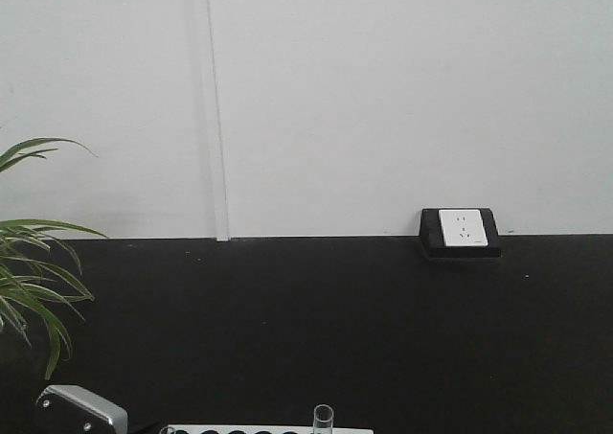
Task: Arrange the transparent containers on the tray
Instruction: 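Grasp a clear glass tube in the rack with the left gripper and lift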
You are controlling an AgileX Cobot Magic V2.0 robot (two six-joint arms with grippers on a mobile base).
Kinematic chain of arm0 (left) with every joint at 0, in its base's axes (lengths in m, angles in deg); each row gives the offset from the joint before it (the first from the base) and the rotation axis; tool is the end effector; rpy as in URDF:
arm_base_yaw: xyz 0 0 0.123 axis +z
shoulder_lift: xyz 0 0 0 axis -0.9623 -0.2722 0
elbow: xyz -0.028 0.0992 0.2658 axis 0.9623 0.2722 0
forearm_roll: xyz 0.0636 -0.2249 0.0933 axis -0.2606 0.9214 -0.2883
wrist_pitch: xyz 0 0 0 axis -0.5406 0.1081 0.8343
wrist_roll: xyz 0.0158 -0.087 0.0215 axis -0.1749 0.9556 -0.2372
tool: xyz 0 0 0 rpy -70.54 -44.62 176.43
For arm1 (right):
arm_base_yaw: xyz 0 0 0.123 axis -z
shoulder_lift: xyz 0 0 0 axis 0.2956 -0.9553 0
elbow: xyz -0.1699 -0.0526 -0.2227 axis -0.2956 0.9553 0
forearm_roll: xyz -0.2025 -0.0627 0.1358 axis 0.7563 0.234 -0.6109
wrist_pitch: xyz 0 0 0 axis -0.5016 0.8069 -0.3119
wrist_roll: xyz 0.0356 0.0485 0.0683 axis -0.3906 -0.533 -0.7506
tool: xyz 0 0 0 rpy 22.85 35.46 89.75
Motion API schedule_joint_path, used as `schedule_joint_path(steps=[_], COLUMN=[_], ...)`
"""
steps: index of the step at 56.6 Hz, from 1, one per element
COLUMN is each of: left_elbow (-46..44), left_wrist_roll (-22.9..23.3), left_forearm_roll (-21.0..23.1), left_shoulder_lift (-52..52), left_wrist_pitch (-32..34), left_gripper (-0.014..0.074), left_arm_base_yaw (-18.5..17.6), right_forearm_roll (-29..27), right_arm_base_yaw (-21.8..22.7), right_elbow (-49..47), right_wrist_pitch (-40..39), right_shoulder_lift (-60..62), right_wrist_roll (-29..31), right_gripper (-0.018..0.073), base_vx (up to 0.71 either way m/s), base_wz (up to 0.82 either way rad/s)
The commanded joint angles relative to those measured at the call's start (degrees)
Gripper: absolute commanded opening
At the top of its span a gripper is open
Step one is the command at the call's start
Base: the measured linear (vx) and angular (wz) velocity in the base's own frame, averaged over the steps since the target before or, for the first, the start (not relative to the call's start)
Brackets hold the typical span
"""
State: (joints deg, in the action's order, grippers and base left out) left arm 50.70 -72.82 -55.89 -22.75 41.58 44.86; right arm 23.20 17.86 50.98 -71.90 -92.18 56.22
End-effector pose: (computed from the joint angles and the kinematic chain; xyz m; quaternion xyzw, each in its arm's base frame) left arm 0.2187 -0.1179 0.1774 0.1385 0.8135 -0.1627 0.5408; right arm 0.1225 -0.0015 0.3014 0.0085 0.8023 -0.0006 0.5969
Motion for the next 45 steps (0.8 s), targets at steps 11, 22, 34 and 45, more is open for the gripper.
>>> schedule_joint_path(steps=[11, 22, 34, 45], left_elbow=[-1.57, -1.57, -1.57, -1.57], left_wrist_roll=[0.63, 0.63, 3.62, 3.62], left_forearm_roll=[1.86, 1.86, 0.85, -2.23], left_shoulder_lift=[0.64, -0.20, -1.04, -1.04], left_wrist_pitch=[5.15, 6.34, 7.81, 8.00], left_gripper=[0.0438, 0.0408, 0.0318, 0.0192], left_arm_base_yaw=[-0.37, -0.37, -0.37, -0.37], right_forearm_roll=[0.00, 0.00, 0.00, 0.00], right_arm_base_yaw=[-0.10, -0.10, -0.10, -0.10], right_elbow=[-2.05, -1.87, -1.87, -1.87], right_wrist_pitch=[-4.55, -4.41, -4.52, -4.52], right_shoulder_lift=[-0.33, -0.33, -0.33, -0.33], right_wrist_roll=[0.54, 0.54, 0.54, 0.54], right_gripper=[0.0480, 0.0480, 0.0480, 0.0480], base_vx=[0.00, 0.00, 0.00, 0.00], base_wz=[0.00, 0.00, 0.00, 0.00])
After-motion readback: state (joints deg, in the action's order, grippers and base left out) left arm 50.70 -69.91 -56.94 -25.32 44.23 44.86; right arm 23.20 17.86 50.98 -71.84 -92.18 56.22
